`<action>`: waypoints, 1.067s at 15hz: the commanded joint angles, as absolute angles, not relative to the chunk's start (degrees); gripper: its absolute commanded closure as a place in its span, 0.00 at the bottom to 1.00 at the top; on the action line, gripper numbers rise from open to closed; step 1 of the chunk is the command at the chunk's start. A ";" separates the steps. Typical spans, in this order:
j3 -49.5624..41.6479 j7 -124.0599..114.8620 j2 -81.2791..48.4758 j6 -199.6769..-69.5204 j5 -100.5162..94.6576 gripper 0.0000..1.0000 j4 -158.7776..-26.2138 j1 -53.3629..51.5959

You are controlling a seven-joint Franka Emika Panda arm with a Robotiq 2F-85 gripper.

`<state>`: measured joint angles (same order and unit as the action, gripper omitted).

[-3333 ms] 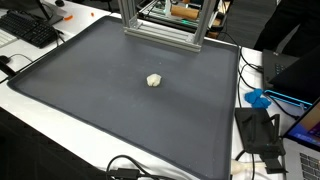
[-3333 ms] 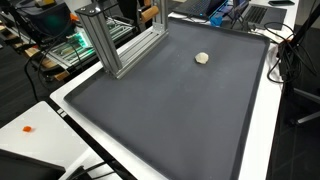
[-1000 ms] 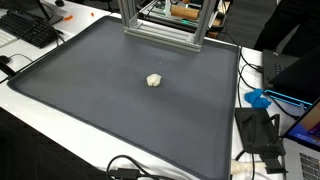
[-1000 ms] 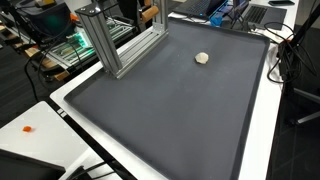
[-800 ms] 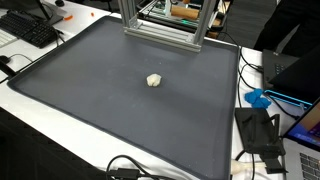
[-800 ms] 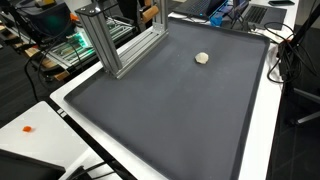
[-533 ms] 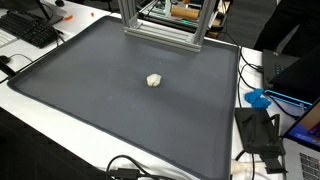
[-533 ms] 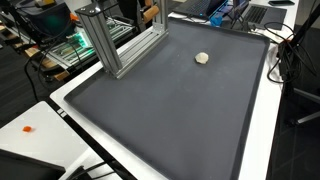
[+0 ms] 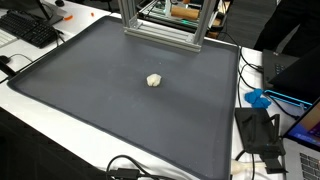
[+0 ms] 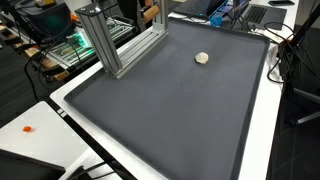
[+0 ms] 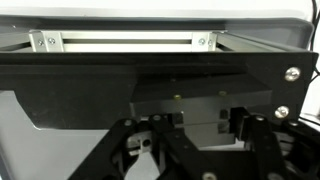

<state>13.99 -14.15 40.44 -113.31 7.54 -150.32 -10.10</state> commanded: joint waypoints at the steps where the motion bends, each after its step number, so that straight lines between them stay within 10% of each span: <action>1: 13.97 -13.42 41.45 -112.49 8.18 0.30 -151.13 -11.25; 10: 13.76 -12.36 41.42 -111.90 7.44 0.65 -150.80 -11.45; 15: 13.66 -11.58 41.22 -111.63 7.36 0.66 -150.62 -11.62; 16: 13.67 -11.33 41.16 -111.56 7.26 0.25 -150.50 -11.60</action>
<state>13.93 -12.47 40.51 -113.00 6.96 -150.25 -10.52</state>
